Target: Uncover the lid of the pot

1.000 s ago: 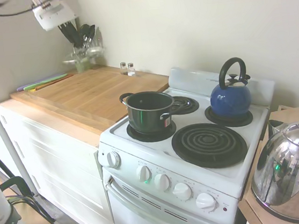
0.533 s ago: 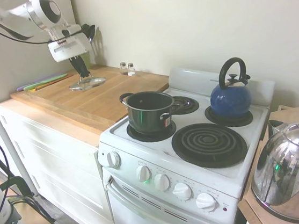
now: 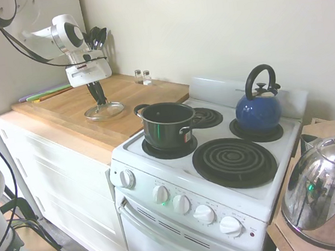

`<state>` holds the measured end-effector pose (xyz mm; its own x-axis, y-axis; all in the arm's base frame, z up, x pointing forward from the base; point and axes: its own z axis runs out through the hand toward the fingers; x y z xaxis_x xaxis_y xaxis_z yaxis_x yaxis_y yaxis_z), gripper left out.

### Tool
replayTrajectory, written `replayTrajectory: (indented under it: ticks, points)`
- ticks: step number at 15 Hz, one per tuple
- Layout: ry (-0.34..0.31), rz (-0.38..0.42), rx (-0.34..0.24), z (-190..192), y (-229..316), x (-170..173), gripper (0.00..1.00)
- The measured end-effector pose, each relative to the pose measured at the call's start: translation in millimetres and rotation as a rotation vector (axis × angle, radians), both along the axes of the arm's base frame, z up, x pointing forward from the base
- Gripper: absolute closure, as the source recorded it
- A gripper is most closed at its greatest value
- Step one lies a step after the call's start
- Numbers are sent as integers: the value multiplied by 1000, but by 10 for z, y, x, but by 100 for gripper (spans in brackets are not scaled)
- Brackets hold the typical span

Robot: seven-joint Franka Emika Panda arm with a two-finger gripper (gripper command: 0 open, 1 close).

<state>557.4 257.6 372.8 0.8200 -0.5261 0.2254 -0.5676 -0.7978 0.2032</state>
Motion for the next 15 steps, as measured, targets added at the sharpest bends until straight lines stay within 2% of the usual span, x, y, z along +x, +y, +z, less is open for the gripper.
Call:
replayTrajectory:
  ticks: [1, 8, 12, 15]
  points:
    - [1, 4, -2, -2, -9, 15, 0]
    - [-3, 11, 6, 30, -46, 23, 0]
    - [-48, 7, 36, 401, -145, -13, 0]
    - [-84, 4, 80, 788, -330, -115, 0]
